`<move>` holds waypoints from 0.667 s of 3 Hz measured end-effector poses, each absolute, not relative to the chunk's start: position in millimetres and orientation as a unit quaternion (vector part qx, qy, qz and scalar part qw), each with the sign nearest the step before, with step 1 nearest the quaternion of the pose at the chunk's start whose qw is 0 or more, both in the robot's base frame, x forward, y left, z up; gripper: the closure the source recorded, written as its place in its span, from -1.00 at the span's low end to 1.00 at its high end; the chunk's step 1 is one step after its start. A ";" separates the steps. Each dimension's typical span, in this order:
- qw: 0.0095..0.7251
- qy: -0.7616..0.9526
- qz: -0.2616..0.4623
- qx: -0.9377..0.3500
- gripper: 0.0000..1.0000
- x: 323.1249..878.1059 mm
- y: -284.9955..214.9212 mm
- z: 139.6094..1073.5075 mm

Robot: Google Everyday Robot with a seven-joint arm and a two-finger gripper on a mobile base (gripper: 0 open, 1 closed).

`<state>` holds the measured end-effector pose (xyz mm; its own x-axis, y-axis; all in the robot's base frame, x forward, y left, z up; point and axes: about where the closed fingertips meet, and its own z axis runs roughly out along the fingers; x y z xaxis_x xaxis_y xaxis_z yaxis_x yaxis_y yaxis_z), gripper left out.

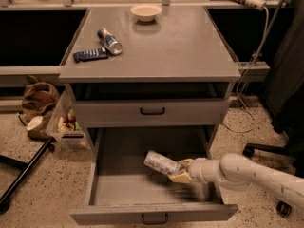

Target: Place blue plastic bottle into middle drawer

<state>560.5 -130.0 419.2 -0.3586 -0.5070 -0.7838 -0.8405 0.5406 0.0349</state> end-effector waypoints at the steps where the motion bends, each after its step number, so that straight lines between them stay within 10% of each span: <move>1: 0.330 0.814 0.225 -0.422 1.00 559.2 -131.1 373.5; 2: 0.313 0.817 0.241 -0.419 1.00 556.6 -125.9 356.3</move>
Offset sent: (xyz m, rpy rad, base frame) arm -0.0066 0.0078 -0.0873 -0.0097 0.1871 0.0250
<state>556.6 -125.9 356.3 -0.4531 -0.5332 -0.7144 -0.8358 0.5328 0.1325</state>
